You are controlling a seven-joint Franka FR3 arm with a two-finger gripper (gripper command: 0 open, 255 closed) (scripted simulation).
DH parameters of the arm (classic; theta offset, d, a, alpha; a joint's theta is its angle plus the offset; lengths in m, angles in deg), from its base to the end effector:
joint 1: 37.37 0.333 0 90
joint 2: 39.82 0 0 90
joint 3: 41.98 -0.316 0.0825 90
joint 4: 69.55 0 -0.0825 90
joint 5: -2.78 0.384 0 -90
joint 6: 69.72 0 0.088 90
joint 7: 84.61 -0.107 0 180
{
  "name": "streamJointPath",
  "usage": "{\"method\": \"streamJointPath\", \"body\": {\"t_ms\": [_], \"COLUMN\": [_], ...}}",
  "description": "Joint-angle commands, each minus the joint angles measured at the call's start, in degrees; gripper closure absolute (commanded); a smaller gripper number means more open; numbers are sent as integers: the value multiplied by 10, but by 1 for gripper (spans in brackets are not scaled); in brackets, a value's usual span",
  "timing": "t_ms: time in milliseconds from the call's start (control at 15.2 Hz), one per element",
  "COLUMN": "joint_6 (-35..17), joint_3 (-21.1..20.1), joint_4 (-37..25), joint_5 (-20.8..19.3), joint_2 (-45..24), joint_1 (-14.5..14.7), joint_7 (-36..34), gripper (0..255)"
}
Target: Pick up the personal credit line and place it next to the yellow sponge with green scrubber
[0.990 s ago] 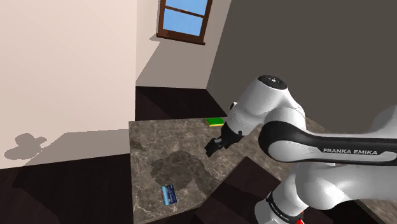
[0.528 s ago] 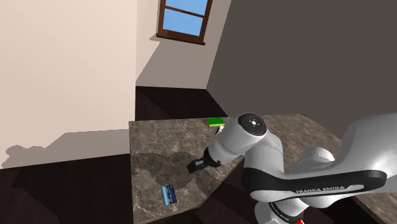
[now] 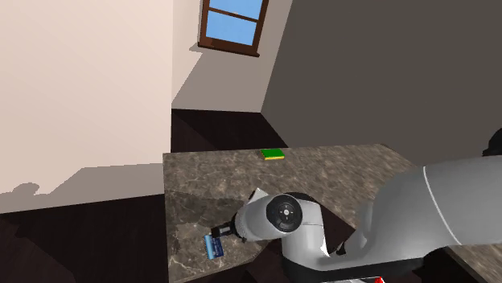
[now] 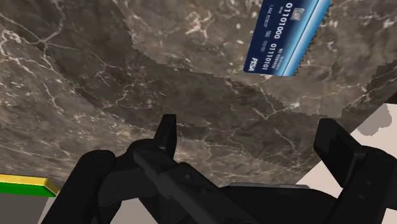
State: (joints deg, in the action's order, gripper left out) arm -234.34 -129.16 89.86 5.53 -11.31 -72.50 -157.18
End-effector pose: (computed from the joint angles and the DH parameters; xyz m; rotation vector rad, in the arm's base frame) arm 0.2852 0.2780 0.2442 2.8880 -0.5562 0.7270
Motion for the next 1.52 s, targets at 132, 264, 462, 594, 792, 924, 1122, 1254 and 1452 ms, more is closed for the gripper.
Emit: {"method": "streamJointPath", "body": {"t_ms": [132,264,462,594,792,924,1122,1254,1452], "joint_6": [-54,-63,-85,-99,-116,-116,-116,-116,-116], "joint_3": [-232,-282,-317,-340,-367,-367,-367,-367,-367], "joint_4": [-65,-91,-101,-107,-117,-117,-117,-117,-117], "joint_5": [2,14,16,17,18,17,17,18,18], "joint_2": [64,98,111,121,134,134,134,134,134], "joint_1": [-214,-256,-301,-330,-365,-365,-365,-365,-365], "joint_7": [-81,-99,-97,-96,-95,-95,-95,-96,-96], "gripper": [0,0,0,0,0,0,0,0,255]}}
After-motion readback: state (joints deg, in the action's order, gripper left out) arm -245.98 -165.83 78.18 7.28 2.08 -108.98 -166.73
